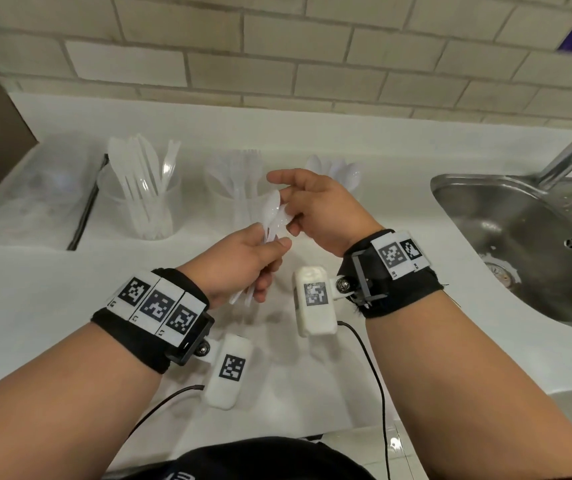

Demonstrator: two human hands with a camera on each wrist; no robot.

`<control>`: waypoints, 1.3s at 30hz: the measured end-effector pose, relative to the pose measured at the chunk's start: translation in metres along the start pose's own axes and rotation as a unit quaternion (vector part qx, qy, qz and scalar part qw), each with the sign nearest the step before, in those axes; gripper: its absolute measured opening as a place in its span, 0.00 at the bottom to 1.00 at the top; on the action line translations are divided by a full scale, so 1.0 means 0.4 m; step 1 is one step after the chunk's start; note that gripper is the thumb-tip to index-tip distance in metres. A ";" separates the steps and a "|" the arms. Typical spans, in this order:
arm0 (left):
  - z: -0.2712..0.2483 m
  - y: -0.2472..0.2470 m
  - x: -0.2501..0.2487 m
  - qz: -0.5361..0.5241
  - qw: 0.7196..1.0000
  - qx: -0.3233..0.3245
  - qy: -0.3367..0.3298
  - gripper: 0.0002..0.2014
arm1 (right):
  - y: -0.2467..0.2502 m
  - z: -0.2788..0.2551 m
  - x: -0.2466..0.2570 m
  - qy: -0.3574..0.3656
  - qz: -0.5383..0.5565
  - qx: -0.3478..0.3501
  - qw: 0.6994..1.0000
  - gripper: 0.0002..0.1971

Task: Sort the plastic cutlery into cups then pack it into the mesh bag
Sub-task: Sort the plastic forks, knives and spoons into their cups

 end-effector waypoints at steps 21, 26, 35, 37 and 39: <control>-0.055 0.119 -0.004 0.324 0.936 -0.134 -0.030 0.31 | 0.251 -0.019 0.201 0.076 -0.267 -0.259 0.925 0.10; -0.102 0.240 0.000 0.359 0.915 -0.183 0.008 0.20 | 0.271 0.064 0.173 0.009 -0.498 -0.247 0.831 0.16; -0.130 0.556 0.018 0.492 0.800 -0.289 0.184 0.24 | 0.169 0.150 0.093 -0.028 -0.614 -0.191 0.766 0.17; -0.121 0.602 0.036 0.534 0.768 -0.262 0.238 0.27 | 0.111 0.139 0.139 0.035 -0.568 -0.200 0.797 0.15; -0.117 0.625 0.043 0.558 0.747 -0.236 0.275 0.29 | 0.026 0.129 0.171 0.069 -0.499 -0.168 0.847 0.14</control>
Point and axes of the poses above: each hand's wrist, its own z-axis towards the middle knuckle, its own y-axis out of the back of the hand, x = y × z, the point moved 6 cm from there along z, towards the middle knuckle, and after that the axes turned 3 degrees about -z, right-handed, at the moved point
